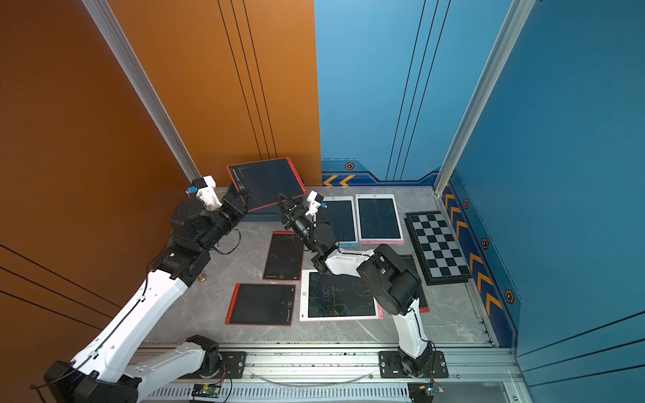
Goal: Take out the writing tablet from the storage box
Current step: Pick up the writing tablet from the storage box.
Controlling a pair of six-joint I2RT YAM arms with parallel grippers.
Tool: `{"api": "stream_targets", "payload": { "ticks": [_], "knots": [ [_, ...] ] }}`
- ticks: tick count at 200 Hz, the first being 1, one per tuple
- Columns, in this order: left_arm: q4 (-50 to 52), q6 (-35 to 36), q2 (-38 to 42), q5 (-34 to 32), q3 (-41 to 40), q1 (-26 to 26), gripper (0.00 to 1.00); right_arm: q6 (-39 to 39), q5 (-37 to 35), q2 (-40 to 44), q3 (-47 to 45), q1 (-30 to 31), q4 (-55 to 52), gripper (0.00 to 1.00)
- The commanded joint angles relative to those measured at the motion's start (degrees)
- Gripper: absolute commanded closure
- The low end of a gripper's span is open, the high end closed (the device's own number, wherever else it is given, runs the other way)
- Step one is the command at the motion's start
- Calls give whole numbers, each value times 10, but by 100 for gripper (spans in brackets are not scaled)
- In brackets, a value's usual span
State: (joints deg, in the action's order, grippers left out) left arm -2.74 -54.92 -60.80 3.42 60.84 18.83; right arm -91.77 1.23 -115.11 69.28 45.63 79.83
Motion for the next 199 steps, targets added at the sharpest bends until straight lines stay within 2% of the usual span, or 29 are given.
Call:
{"api": "stream_targets", "payload": {
  "ticks": [1, 56, 72, 83, 111, 123, 138, 172, 199],
  "knots": [
    [-37, 3, 16, -3, -4, 4, 100, -16, -17, -16, 13, -5, 14, 79],
    [-40, 0, 6, 11, -5, 4, 100, -20, -23, -26, 26, -8, 6, 87],
    [-42, 2, 3, 14, -4, 3, 90, -16, -23, -29, 30, -11, -5, 88],
    [-42, 7, 2, 18, -2, 1, 72, -6, -22, -28, 32, -12, -18, 89],
    [-31, 19, 3, 32, 5, -16, 37, 63, -13, -3, 34, -16, -93, 90],
    [-8, 30, 7, 36, 8, -33, 26, 96, -8, 8, 38, -18, -133, 91],
    [35, 39, 19, 40, 14, -75, 21, 122, 17, 11, 53, -26, -164, 90],
    [129, 61, 65, 71, 10, -210, 9, 157, 85, 0, 95, -50, -228, 89],
    [247, 151, 64, 99, 44, -269, 5, 206, 220, -58, 210, -51, -369, 89]
  ]
}}
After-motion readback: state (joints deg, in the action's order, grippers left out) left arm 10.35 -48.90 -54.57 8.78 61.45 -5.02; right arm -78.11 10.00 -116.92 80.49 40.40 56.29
